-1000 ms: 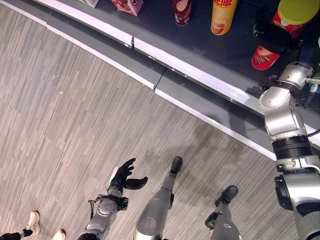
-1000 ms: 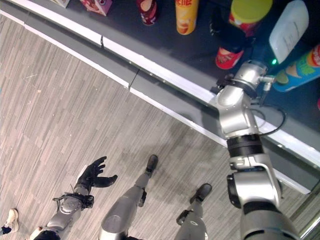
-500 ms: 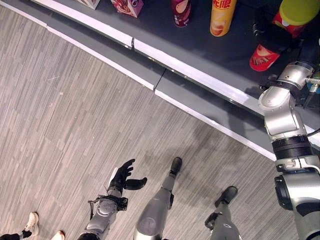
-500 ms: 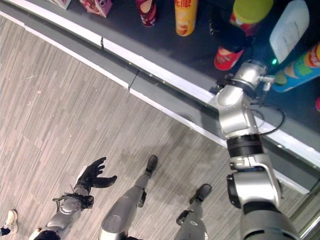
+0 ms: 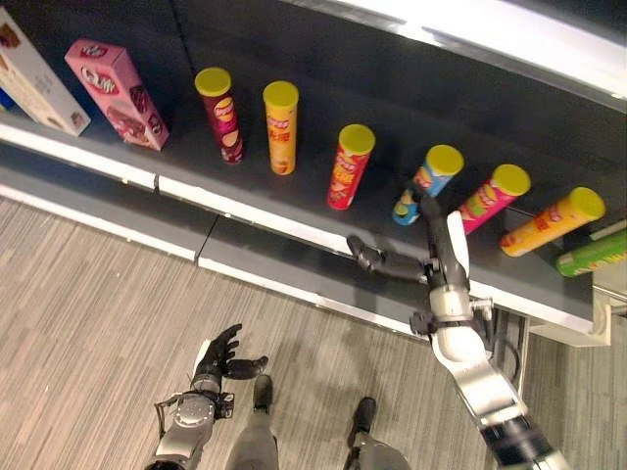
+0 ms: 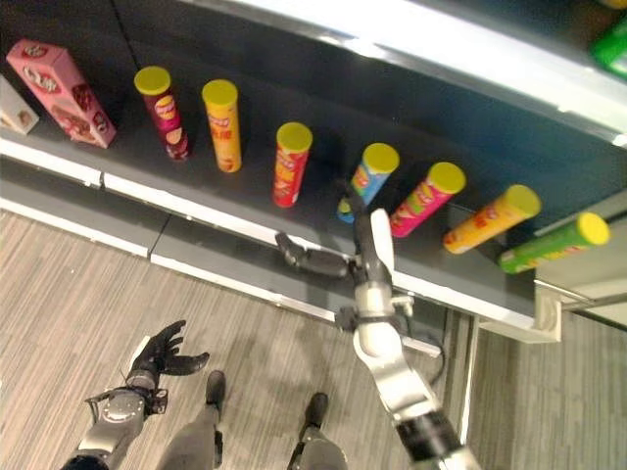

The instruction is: Put the goods on the table back onto the shelves and tidy them up.

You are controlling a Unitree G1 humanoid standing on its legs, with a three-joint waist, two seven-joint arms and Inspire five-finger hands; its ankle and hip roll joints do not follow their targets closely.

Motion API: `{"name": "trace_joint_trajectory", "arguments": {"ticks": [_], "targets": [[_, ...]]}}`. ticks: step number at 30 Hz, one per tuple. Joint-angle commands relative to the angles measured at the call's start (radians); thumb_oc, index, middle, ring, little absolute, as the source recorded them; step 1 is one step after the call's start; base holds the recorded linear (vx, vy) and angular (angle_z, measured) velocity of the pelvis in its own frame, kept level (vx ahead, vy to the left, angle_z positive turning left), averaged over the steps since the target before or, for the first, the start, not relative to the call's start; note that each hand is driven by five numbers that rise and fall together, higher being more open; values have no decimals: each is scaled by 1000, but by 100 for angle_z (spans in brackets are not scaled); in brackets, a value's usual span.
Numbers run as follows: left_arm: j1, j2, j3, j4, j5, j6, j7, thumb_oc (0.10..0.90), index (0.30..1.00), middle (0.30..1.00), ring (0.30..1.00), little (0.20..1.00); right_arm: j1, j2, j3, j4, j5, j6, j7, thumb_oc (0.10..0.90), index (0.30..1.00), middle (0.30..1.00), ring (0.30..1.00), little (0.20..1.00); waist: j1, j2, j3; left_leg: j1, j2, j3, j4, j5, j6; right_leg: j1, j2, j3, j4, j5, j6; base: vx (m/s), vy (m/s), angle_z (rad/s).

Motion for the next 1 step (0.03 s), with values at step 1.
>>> {"name": "trace_joint_trajectory", "arguments": {"ticks": [1], "targets": [[66,31,4,66,47,-26,-58,800,900,900,900,900,33,-81,6,-18,198,-97,227,800,900,900,900,900,-4,16,-114,82,56,50,5,-111,-45,11,-35,2,6,-3,64,80,-4,-49]]}}
